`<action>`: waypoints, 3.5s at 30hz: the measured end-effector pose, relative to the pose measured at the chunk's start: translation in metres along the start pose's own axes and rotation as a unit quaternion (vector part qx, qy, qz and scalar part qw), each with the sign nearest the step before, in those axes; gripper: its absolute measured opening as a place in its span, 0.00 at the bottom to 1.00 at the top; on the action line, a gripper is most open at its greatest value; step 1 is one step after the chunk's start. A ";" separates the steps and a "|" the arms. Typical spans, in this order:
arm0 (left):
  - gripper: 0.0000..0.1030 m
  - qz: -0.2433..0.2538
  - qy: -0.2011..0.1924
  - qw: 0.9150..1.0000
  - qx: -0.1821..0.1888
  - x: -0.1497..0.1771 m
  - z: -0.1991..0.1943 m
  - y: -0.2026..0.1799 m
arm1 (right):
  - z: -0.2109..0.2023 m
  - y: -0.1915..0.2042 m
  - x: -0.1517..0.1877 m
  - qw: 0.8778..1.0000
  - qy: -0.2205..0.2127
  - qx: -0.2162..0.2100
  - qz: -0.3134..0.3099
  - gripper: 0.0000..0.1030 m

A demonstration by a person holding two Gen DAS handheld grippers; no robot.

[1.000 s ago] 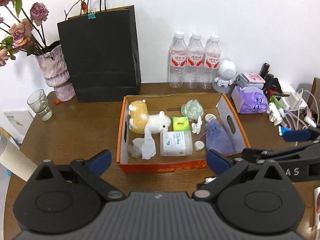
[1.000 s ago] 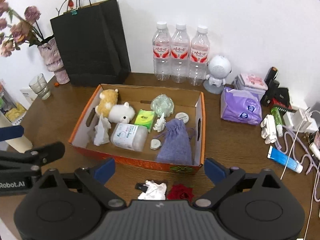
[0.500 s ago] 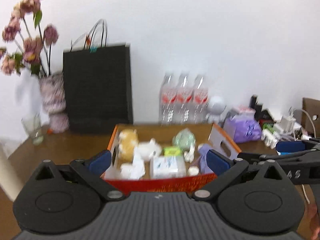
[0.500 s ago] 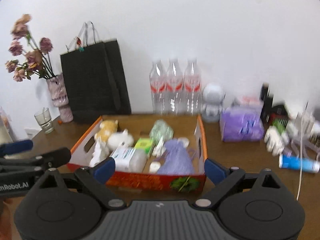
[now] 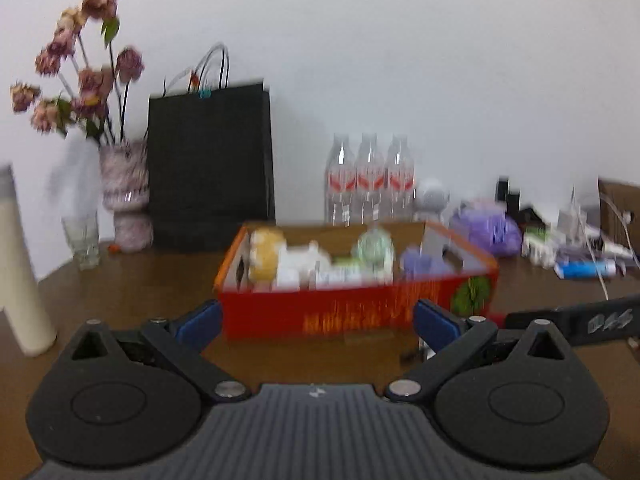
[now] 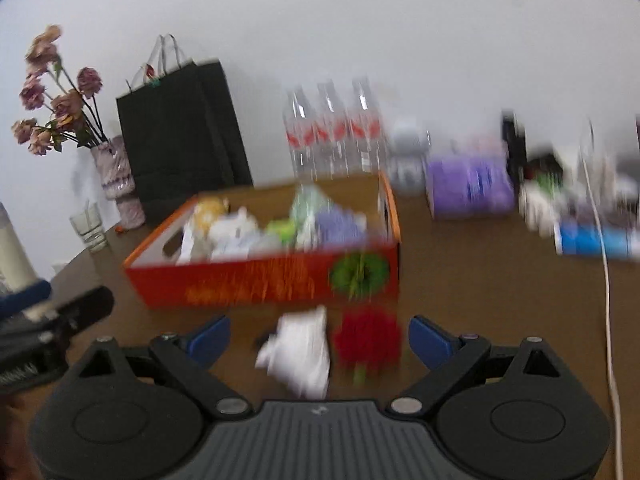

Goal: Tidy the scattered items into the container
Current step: 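Withdraw both tools from the box toward the crumpled tissue and rose, then grasp the crumpled white tissue with the right tool while the left tool grasps the black wrapper, then carry the tissue and black wrapper into the box and open both tools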

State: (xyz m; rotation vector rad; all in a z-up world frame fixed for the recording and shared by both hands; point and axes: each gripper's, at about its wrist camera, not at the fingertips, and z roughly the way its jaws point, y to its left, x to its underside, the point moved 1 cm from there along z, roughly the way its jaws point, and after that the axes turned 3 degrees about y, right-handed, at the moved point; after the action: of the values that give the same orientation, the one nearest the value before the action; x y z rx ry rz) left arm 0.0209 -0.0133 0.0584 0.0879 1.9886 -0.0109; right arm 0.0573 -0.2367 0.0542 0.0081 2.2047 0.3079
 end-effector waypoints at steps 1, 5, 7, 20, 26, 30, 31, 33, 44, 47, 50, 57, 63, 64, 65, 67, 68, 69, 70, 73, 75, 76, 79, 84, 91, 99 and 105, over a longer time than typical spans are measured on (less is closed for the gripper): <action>1.00 -0.002 0.012 1.000 -0.001 0.008 -0.006 0.001 | -0.008 -0.001 0.009 1.000 0.002 -0.004 0.007 0.92; 1.00 -0.020 0.027 0.999 0.003 0.043 -0.042 0.005 | -0.048 0.002 0.057 1.000 -0.006 -0.020 -0.001 0.92; 1.00 -0.016 0.039 0.999 -0.006 0.060 -0.061 0.002 | -0.068 0.005 0.080 1.000 -0.010 -0.027 -0.011 0.92; 0.76 0.023 0.053 0.998 0.031 0.066 -0.054 0.001 | -0.058 0.006 0.114 0.997 0.026 -0.047 -0.059 0.22; 0.78 0.020 0.075 0.995 0.062 0.049 -0.008 0.003 | 0.002 0.025 0.057 0.993 -0.014 -0.019 -0.114 0.32; 0.72 0.050 0.080 0.991 0.094 0.039 0.035 -0.006 | 0.047 0.037 0.024 0.989 -0.008 -0.011 -0.146 0.38; 0.66 0.050 0.084 0.990 0.101 0.037 0.046 -0.007 | 0.059 0.039 0.019 0.988 0.005 -0.006 -0.156 0.38; 0.61 0.048 0.090 0.988 0.114 0.031 0.066 -0.010 | 0.074 0.037 0.017 0.985 0.022 0.007 -0.173 0.35; 0.55 0.091 0.093 0.967 0.218 0.008 0.128 -0.053 | 0.056 -0.010 0.004 0.995 -0.016 -0.051 -0.090 0.22; 0.49 0.098 0.128 0.962 0.222 0.008 0.142 -0.064 | 0.059 -0.018 0.002 0.996 -0.003 -0.054 -0.074 0.22; 0.45 0.095 0.129 0.957 0.241 0.008 0.144 -0.066 | 0.055 -0.027 -0.002 0.994 0.008 -0.105 -0.042 0.22; 0.46 0.115 0.137 0.959 0.221 0.007 0.150 -0.086 | 0.039 -0.051 -0.013 0.994 -0.044 -0.099 0.028 0.22; 0.18 0.101 0.155 0.963 0.198 0.003 0.150 -0.091 | 0.049 -0.051 -0.011 0.996 -0.029 -0.079 0.031 0.22; 0.17 0.091 0.158 0.963 0.198 0.002 0.151 -0.090 | 0.050 -0.049 -0.010 0.996 -0.028 -0.080 0.025 0.22; 0.17 0.084 0.160 0.964 0.197 0.001 0.153 -0.089 | 0.050 -0.046 -0.009 0.996 -0.029 -0.080 0.019 0.22; 0.16 0.073 0.161 0.965 0.191 0.000 0.155 -0.088 | 0.050 -0.041 -0.008 0.996 -0.031 -0.082 0.009 0.22; 0.15 0.068 0.162 0.967 0.186 0.000 0.154 -0.087 | 0.050 -0.039 -0.007 0.996 -0.031 -0.082 0.006 0.22; 0.15 0.064 0.161 0.969 0.179 0.000 0.152 -0.086 | 0.050 -0.039 -0.007 0.996 -0.031 -0.082 0.004 0.22; 0.14 0.061 0.155 0.971 0.170 0.000 0.148 -0.085 | 0.050 -0.038 -0.006 0.996 -0.030 -0.082 0.003 0.22; 0.14 0.059 0.113 0.981 0.145 -0.002 0.125 -0.077 | 0.050 -0.036 -0.006 0.997 -0.027 -0.075 -0.004 0.22; 0.14 0.045 0.098 0.986 0.129 -0.002 0.112 -0.069 | 0.052 -0.033 -0.004 0.998 -0.026 -0.064 -0.012 0.22; 0.14 0.035 0.093 0.988 0.119 -0.002 0.104 -0.063 | 0.052 -0.031 -0.003 0.998 -0.026 -0.058 -0.017 0.22; 0.14 0.011 0.073 0.993 0.091 -0.001 0.076 -0.050 | 0.054 -0.025 0.001 0.998 -0.028 -0.056 -0.033 0.22; 0.14 0.002 0.027 0.998 0.048 0.011 0.019 -0.035 | 0.035 0.003 0.011 0.998 -0.037 -0.027 -0.050 0.22; 0.14 -0.007 0.023 0.999 0.024 0.041 -0.050 -0.011 | -0.032 0.050 0.063 0.992 -0.060 -0.042 -0.102 0.22; 0.15 -0.024 -0.053 0.998 0.029 0.081 -0.133 -0.005 | -0.109 0.057 0.130 0.986 -0.119 -0.042 -0.107 0.22; 0.15 -0.020 -0.074 0.997 0.028 0.117 -0.169 -0.022 | -0.142 0.060 0.168 0.982 -0.155 -0.040 -0.104 0.22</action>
State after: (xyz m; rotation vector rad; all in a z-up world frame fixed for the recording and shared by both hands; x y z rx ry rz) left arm -0.1815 -0.0209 0.0197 0.0808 1.8422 -0.0971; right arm -0.1633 -0.1901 0.0178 -0.2046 1.8650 0.2591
